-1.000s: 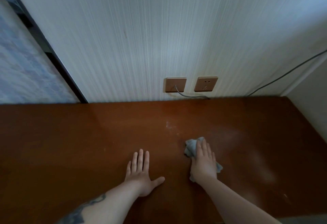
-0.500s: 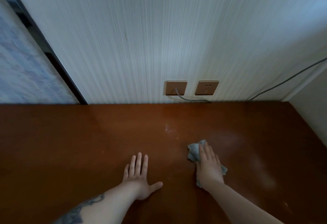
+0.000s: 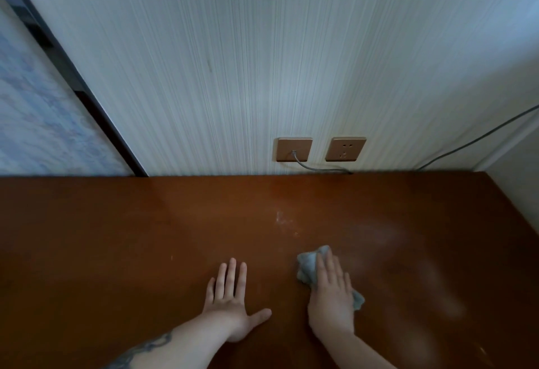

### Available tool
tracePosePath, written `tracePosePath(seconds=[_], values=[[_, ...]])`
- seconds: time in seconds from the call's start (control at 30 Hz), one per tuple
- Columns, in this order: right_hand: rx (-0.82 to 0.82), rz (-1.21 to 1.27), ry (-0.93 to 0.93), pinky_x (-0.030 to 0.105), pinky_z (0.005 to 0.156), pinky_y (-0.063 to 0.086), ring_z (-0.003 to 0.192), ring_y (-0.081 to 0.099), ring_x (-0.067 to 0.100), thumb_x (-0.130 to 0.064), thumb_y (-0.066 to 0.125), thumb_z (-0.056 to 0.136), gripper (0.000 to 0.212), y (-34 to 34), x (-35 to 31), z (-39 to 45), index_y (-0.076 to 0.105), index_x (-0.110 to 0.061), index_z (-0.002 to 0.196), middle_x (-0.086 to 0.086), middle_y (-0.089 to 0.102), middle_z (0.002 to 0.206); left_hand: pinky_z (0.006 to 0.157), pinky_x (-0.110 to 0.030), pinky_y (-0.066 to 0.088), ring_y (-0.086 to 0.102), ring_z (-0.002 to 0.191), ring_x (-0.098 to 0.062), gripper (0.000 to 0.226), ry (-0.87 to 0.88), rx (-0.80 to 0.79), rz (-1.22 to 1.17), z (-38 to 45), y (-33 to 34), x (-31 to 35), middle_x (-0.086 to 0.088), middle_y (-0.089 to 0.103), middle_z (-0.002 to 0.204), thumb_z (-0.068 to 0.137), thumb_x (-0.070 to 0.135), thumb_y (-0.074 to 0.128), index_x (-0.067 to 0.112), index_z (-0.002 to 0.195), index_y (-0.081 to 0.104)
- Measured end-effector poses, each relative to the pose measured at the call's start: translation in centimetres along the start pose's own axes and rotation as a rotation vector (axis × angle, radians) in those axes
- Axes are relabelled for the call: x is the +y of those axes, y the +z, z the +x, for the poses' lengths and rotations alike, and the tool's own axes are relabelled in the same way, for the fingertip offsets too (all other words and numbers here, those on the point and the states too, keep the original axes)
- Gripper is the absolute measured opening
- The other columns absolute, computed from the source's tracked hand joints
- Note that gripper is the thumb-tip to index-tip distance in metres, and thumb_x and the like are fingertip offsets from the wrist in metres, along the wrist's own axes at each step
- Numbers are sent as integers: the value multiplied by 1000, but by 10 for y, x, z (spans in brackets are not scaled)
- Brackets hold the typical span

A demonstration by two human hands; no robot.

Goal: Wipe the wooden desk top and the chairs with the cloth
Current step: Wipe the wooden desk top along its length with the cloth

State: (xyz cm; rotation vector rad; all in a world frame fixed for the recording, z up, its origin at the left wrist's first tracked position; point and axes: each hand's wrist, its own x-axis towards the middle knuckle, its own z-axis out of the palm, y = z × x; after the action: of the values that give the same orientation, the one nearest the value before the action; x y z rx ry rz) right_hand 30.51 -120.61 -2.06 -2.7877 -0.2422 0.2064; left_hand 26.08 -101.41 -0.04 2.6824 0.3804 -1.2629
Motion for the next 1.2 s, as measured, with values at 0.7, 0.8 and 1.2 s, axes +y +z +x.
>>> tracePosePath(seconds=[0.7, 0.8, 1.2], values=[[-141, -151, -395, 25, 117, 2, 147, 11, 8, -27, 46, 96, 62, -15, 63, -12, 19, -30, 152, -13, 1, 160, 112, -49, -19, -51, 124, -21, 150, 110, -32, -192, 4, 2, -20, 3, -60, 127, 54, 71, 76, 27, 122, -51], [78, -36, -57, 29, 116, -13, 145, -15, 8, -29, 24, 104, 57, -5, 31, -3, -2, -26, 154, -10, -18, 157, 111, -48, -21, -51, 123, -19, 149, 130, 8, -207, 1, 5, -22, 5, -61, 126, 57, 70, 75, 28, 124, -50], [-51, -186, -499, 29, 118, -4, 140, 31, 11, -29, 42, 87, 59, -6, 35, -19, 40, -23, 146, -3, 35, 153, 114, -27, -12, -25, 141, -2, 65, 266, 319, -362, -7, 26, -49, 23, -24, 152, 104, 25, 32, 37, 151, -11]])
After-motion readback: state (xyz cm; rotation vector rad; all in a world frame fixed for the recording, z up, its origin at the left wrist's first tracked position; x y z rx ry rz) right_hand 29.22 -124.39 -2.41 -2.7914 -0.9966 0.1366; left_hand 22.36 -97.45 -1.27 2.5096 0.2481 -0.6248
